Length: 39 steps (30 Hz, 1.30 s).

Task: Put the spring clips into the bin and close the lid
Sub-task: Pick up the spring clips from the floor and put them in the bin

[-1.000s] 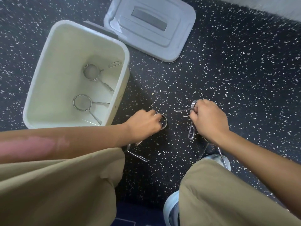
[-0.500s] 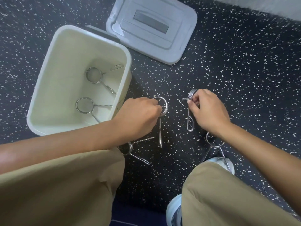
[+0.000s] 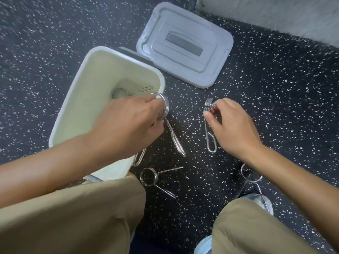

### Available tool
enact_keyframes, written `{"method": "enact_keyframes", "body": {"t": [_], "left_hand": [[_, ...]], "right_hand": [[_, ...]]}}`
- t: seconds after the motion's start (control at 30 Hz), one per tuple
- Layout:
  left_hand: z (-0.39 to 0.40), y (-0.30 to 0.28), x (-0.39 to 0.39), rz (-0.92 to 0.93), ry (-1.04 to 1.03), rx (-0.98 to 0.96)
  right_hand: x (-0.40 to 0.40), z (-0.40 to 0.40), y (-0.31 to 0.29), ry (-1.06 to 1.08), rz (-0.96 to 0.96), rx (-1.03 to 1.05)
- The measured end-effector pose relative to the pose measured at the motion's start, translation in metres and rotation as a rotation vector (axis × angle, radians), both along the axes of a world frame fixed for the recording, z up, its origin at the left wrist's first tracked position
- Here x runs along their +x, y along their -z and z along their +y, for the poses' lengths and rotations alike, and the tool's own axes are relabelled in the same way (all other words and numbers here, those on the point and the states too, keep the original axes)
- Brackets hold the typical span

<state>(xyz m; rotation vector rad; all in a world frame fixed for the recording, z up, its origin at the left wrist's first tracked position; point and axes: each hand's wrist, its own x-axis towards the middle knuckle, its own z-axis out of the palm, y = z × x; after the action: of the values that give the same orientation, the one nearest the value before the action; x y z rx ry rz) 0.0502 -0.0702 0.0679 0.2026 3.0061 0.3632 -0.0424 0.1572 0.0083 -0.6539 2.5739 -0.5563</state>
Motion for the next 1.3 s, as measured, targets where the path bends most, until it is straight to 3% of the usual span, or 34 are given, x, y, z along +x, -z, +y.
{"method": "enact_keyframes", "body": {"t": [0.27,0.53,0.7,0.87,1.3], "left_hand": [[-0.041,0.005,0.024,-0.103,-0.239,-0.017],[-0.073,0.034,0.034,-0.313,-0.493,-0.2],[-0.088,0.076,0.04,-0.425,-0.489,-0.147],[-0.081,0.104,0.04,-0.545,-0.478,-0.21],[-0.079,0.111,0.048,-0.596,-0.46,-0.214]], "right_hand": [[0.009,-0.027,-0.01,-0.054,-0.034,-0.08],[0.016,-0.04,-0.01,-0.083,-0.03,-0.114],[0.017,-0.044,-0.012,-0.095,-0.032,-0.11],[0.014,-0.044,-0.013,-0.127,-0.02,-0.097],[-0.007,-0.067,-0.041,-0.324,0.112,-0.127]]}}
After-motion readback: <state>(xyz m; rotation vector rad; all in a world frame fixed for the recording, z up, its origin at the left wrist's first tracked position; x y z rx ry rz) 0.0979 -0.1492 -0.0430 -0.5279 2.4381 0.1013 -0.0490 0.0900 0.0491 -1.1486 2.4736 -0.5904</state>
